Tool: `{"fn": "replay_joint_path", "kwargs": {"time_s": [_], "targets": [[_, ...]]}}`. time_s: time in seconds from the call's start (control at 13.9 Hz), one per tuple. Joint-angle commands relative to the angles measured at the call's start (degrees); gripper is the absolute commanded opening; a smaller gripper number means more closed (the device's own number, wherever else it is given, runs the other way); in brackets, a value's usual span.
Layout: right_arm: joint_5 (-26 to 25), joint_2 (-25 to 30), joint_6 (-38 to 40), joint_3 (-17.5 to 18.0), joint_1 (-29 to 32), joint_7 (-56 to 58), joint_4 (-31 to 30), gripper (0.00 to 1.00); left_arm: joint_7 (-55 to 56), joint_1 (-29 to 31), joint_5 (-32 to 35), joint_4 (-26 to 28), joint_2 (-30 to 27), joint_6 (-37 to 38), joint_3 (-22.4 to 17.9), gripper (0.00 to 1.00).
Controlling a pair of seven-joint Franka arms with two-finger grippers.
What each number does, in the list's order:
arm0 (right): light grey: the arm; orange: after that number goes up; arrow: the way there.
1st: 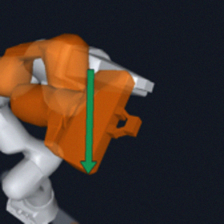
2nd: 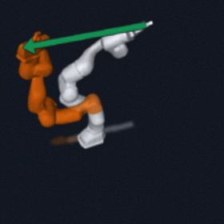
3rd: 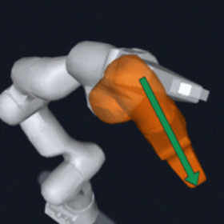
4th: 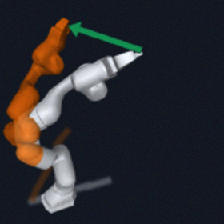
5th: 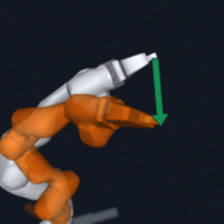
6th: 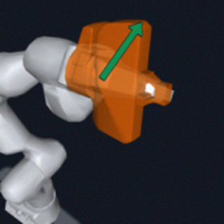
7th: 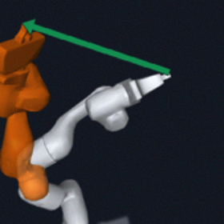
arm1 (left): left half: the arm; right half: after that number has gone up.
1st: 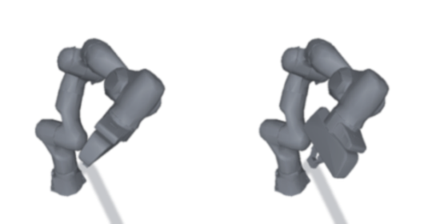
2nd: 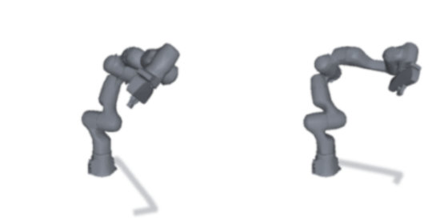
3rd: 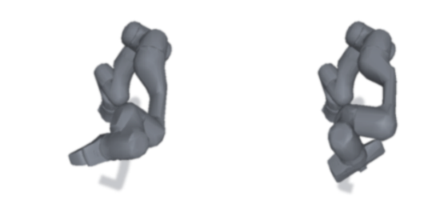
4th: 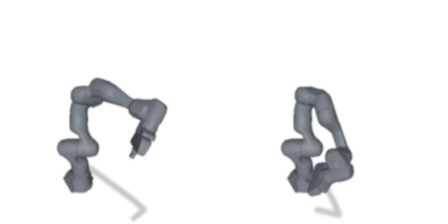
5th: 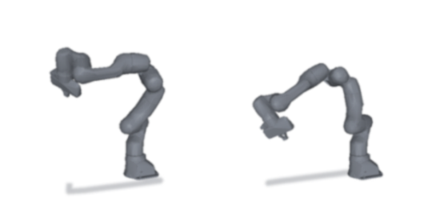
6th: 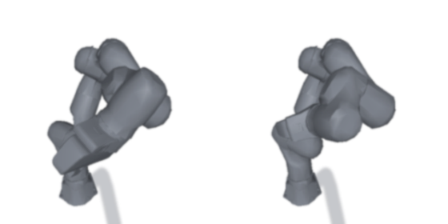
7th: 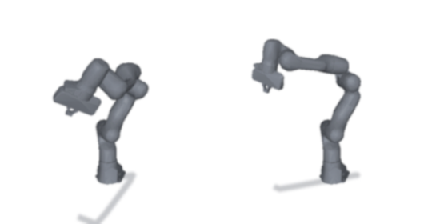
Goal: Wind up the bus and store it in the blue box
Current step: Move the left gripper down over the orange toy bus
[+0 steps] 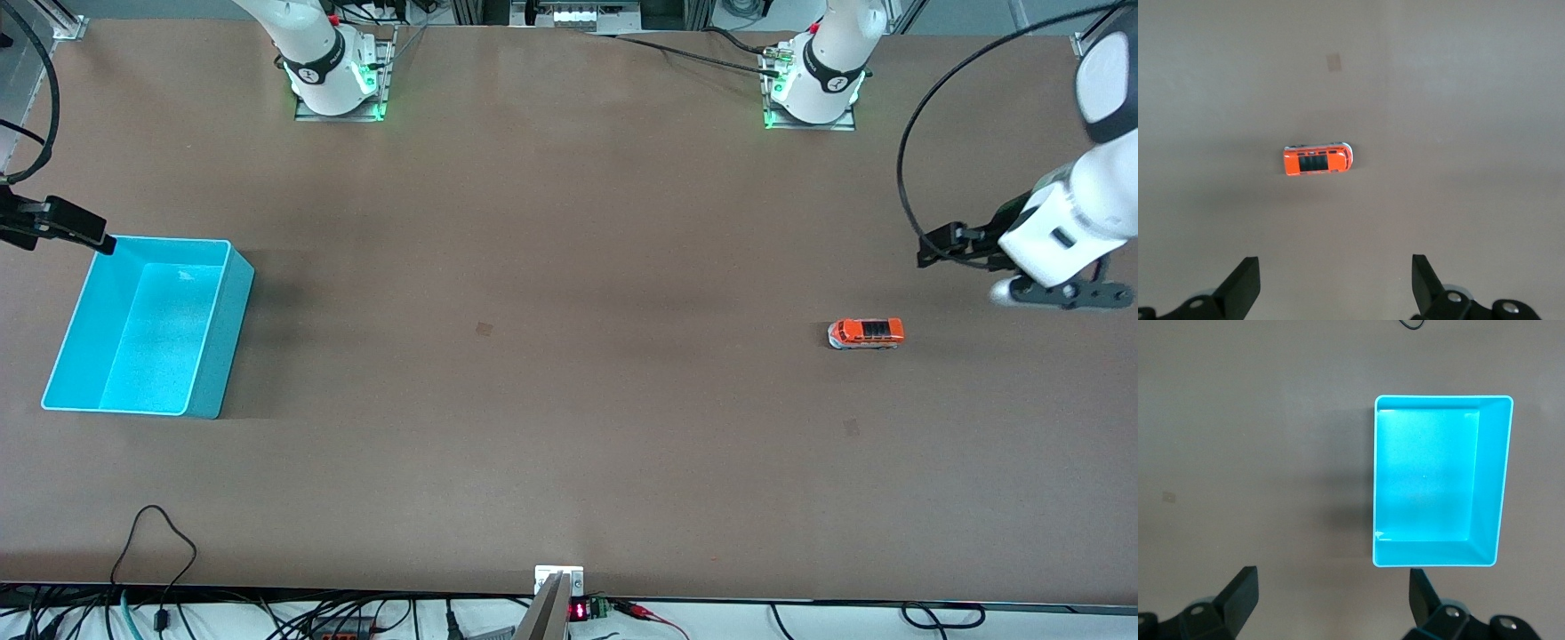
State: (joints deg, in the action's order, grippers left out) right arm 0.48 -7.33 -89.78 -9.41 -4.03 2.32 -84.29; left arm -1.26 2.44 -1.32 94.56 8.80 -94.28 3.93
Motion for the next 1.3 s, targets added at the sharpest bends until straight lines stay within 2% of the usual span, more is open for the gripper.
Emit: {"fn": "replay_joint_path", "kwargs": {"time_s": [0.0, 0.22, 0.43, 0.58, 0.79, 1.22], "targets": [[0.92, -0.32, -0.04, 0.01, 0.07, 0.14, 0.79, 1.0, -5.92, -0.24, 0.8, -1.4, 4.99, -2.49, 0.2, 1.0], [0.92, -0.32, -0.04, 0.01, 0.16, 0.22, 0.79, 1.0, -14.45, 0.37, 0.97, 0.79, 6.32, -4.24, 0.11, 1.0], [0.92, -0.32, -0.13, 0.01, 0.16, 0.22, 0.79, 1.0, -22.28, 0.37, 4.82, 6.84, 6.76, -13.27, 0.11, 1.0], [0.92, -0.32, -0.13, 0.01, -0.02, 0.14, 0.79, 1.0, -26.31, 0.55, 5.89, 10.8, 6.76, -16.37, 0.11, 1.0], [0.92, -0.32, -0.04, 0.01, -0.02, 0.14, 0.79, 1.0, -38.51, 0.81, 7.21, 14.5, 6.93, -21.29, 0.11, 1.0], [1.01, -0.32, -0.04, -0.08, 0.16, 0.22, 0.79, 1.0, -65.6, 1.6, 7.21, 15.22, 11.85, -25.77, 0.2, 1.0]]}}
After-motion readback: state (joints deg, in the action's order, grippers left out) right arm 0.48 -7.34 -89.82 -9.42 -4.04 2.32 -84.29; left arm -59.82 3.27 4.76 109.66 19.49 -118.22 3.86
